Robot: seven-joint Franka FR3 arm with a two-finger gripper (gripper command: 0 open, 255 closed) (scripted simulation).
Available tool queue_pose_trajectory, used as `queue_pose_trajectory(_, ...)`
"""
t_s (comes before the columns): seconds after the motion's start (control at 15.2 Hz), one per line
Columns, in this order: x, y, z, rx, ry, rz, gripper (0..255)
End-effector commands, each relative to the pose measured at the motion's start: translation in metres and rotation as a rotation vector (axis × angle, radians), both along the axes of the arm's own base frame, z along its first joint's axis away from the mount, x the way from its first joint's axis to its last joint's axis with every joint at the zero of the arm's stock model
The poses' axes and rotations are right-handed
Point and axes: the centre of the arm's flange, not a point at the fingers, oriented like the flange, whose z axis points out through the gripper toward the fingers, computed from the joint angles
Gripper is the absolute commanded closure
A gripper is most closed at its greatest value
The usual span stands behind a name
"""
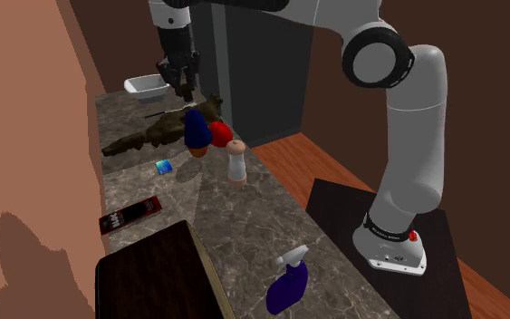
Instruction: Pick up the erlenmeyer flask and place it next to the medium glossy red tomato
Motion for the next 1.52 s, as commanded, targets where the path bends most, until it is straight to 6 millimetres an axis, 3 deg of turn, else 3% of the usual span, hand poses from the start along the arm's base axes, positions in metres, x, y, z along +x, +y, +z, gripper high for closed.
queue_pose_trajectory(0.0, 0.017, -0.017, -0.005, 0.000, -0.001, 0.001, 255)
queue_pose_trajectory(0.26, 0.054, -0.056, -0.015, 0.000, -0.001, 0.001, 255)
queue_pose_trajectory(1.45, 0.054, -0.056, -0.110, 0.000, -0.001, 0.001, 255)
